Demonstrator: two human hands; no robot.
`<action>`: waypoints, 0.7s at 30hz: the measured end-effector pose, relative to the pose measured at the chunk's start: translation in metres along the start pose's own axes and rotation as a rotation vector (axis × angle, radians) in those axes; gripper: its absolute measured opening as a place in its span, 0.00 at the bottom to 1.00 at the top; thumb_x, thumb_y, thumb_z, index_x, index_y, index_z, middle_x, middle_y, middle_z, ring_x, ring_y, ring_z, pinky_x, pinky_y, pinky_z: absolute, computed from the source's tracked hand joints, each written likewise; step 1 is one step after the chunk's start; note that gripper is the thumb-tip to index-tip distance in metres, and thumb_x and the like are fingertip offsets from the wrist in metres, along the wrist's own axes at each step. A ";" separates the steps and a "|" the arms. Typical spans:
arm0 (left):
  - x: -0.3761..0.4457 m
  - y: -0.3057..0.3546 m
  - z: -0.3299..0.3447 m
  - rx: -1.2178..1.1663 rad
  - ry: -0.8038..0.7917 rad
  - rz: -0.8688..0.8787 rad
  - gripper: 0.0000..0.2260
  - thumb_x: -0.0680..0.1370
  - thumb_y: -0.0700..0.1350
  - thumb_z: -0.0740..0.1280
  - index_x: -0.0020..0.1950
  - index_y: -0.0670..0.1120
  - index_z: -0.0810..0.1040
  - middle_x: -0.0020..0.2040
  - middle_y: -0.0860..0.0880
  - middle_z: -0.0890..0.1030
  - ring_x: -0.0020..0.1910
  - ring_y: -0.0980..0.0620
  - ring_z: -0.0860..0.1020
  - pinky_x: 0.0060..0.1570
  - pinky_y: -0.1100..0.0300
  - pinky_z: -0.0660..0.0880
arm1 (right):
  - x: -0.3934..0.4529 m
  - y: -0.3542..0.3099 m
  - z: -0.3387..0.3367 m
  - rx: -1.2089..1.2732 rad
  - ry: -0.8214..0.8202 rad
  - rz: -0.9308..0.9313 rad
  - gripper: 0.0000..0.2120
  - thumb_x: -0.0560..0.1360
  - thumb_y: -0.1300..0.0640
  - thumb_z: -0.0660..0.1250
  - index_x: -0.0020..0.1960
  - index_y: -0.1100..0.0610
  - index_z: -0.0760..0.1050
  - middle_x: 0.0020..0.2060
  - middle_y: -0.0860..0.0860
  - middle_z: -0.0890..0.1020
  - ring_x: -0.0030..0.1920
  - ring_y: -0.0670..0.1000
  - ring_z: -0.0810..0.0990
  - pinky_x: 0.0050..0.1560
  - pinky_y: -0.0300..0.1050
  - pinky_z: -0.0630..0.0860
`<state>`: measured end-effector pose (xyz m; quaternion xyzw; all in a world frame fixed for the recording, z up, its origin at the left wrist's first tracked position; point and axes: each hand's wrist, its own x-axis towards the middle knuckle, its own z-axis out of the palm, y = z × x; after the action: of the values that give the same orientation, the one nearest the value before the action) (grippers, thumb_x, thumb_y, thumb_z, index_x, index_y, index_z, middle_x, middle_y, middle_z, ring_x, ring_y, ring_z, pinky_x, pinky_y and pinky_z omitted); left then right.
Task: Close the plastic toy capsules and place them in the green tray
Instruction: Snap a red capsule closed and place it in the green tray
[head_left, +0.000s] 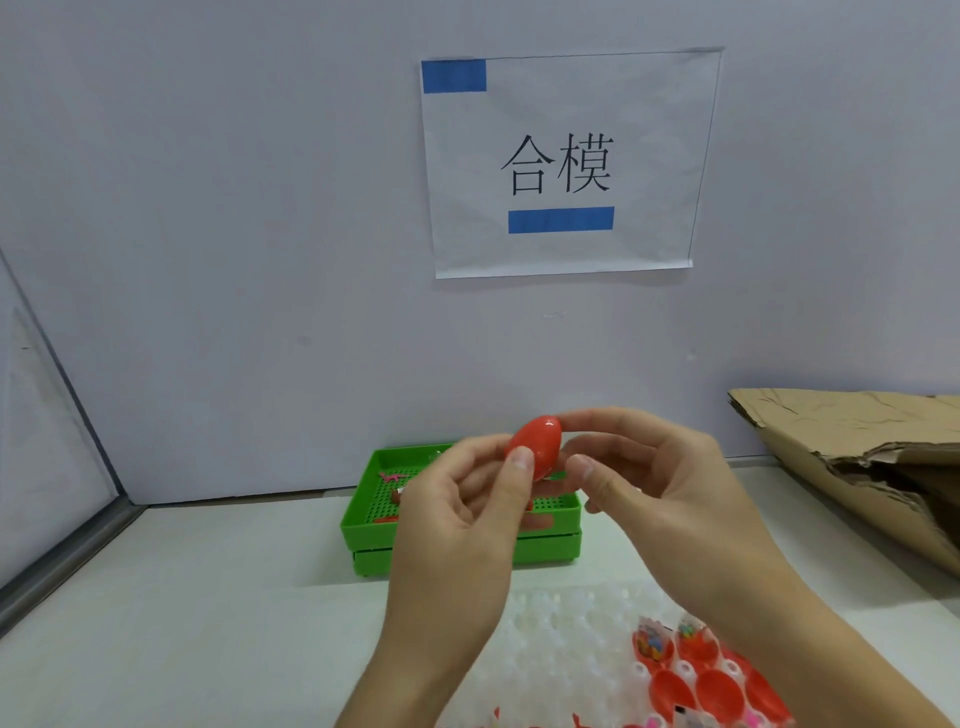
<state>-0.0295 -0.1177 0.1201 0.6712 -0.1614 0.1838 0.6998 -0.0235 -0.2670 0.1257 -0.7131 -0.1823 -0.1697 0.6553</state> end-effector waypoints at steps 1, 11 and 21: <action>0.000 0.001 0.000 -0.087 -0.034 -0.080 0.13 0.75 0.52 0.68 0.53 0.45 0.83 0.46 0.48 0.87 0.47 0.48 0.86 0.41 0.59 0.82 | 0.000 0.001 0.000 -0.045 0.008 -0.017 0.12 0.75 0.61 0.72 0.50 0.43 0.83 0.41 0.46 0.86 0.44 0.46 0.85 0.45 0.42 0.80; 0.005 -0.002 -0.009 -0.143 -0.110 -0.288 0.18 0.70 0.51 0.71 0.49 0.37 0.77 0.44 0.39 0.86 0.46 0.42 0.85 0.43 0.46 0.83 | -0.004 0.002 0.009 -0.167 -0.079 -0.064 0.08 0.73 0.58 0.75 0.50 0.47 0.84 0.42 0.44 0.86 0.43 0.45 0.85 0.44 0.43 0.82; 0.006 -0.014 -0.007 0.125 -0.110 -0.258 0.25 0.67 0.67 0.66 0.53 0.50 0.80 0.44 0.55 0.87 0.44 0.57 0.85 0.38 0.59 0.82 | 0.012 0.018 -0.014 0.156 0.230 0.267 0.03 0.76 0.59 0.72 0.47 0.52 0.84 0.43 0.49 0.87 0.46 0.47 0.86 0.49 0.37 0.81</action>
<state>-0.0180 -0.1113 0.1100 0.7378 -0.0998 0.0650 0.6645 -0.0048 -0.2815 0.1170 -0.6539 -0.0223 -0.1469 0.7418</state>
